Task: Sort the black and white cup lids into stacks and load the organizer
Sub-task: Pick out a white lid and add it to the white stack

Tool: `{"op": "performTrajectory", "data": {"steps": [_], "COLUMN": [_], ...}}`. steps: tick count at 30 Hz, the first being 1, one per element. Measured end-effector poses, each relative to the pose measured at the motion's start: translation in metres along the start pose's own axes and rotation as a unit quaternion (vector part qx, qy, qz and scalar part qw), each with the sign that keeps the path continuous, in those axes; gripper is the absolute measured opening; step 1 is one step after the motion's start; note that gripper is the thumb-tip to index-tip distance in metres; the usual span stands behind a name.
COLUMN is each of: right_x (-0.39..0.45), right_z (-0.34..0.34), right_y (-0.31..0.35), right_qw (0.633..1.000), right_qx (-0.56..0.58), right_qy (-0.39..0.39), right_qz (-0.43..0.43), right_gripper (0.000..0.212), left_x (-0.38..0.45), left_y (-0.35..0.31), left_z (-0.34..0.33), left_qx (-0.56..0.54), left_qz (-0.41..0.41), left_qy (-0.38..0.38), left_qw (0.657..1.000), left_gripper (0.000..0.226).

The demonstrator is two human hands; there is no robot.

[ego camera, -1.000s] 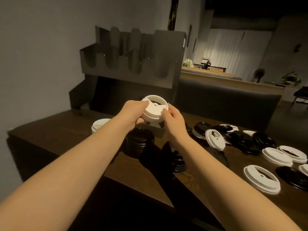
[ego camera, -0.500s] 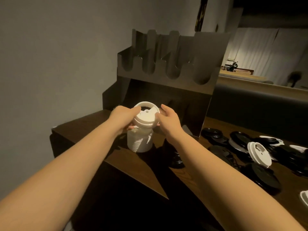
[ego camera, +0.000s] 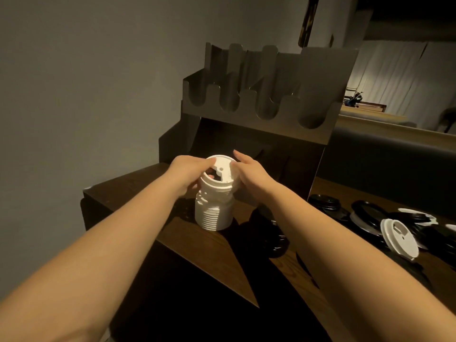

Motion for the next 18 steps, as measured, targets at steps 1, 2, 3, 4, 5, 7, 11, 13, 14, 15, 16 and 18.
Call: {"op": "performTrajectory", "data": {"steps": [1, 2, 3, 4, 5, 7, 11, 13, 14, 15, 16, 18], "right_x": [0.002, 0.002, 0.002, 0.001, -0.001, -0.007, -0.013, -0.013, -0.014, -0.016, -0.016, -0.015], "right_z": [0.003, 0.003, 0.002, 0.000, -0.001, -0.001, -0.003, -0.005, -0.006, -0.008, -0.008, -0.006], "right_y": [0.000, 0.000, -0.001, -0.004, -0.007, -0.016, -0.022, -0.023, -0.024, -0.024, -0.025, -0.026], "right_qw": [1.000, 1.000, 0.999, 0.999, 1.000, 0.998, 0.994, 0.990, 0.987, 0.983, 0.979, 0.976], "right_qx": [0.007, 0.022, 0.034, 0.029, 0.005, -0.054, -0.108, -0.136, -0.157, -0.182, -0.202, -0.219], "right_qy": [-0.008, -0.009, -0.003, 0.001, 0.000, -0.010, -0.013, -0.014, -0.011, -0.008, -0.006, -0.002], "right_qz": [0.003, 0.008, 0.014, 0.018, 0.020, 0.027, 0.018, 0.021, 0.022, 0.020, 0.014, 0.001], "right_gripper": [0.052, 0.051, 0.047, 0.045, 0.047, 0.054, 0.054, 0.050, 0.047, 0.043, 0.038, 0.029], "left_x": [0.002, 0.006, 0.008, 0.010, 0.009, 0.011, 0.012, 0.014, 0.015, 0.015, 0.015, 0.014], "left_y": [0.005, 0.010, 0.014, 0.017, 0.018, 0.018, 0.029, 0.040, 0.043, 0.045, 0.046, 0.047], "left_z": [0.002, 0.003, 0.004, 0.005, 0.006, 0.011, 0.010, 0.009, 0.009, 0.009, 0.010, 0.009], "left_qx": [-0.013, -0.031, -0.042, -0.033, 0.007, 0.119, 0.248, 0.235, 0.229, 0.228, 0.231, 0.245], "left_qz": [0.016, 0.033, 0.043, 0.043, 0.038, 0.012, 0.030, 0.043, 0.040, 0.038, 0.034, 0.025], "left_qy": [-0.016, -0.029, -0.041, -0.053, -0.065, -0.092, -0.075, -0.051, -0.045, -0.042, -0.041, -0.045], "left_qw": [1.000, 0.999, 0.997, 0.997, 0.997, 0.989, 0.965, 0.970, 0.972, 0.972, 0.972, 0.968], "left_gripper": [0.041, 0.043, 0.048, 0.051, 0.053, 0.057, 0.060, 0.064, 0.066, 0.067, 0.066, 0.062]}}
Point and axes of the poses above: each hand's wrist, its own x-axis towards the middle knuckle, its own z-axis out of the back of the hand, y = z × x, the point moved 9 cm from there along x, towards the middle knuckle, and after that the axes turned 3 degrees about y, right-handed, at the moved point
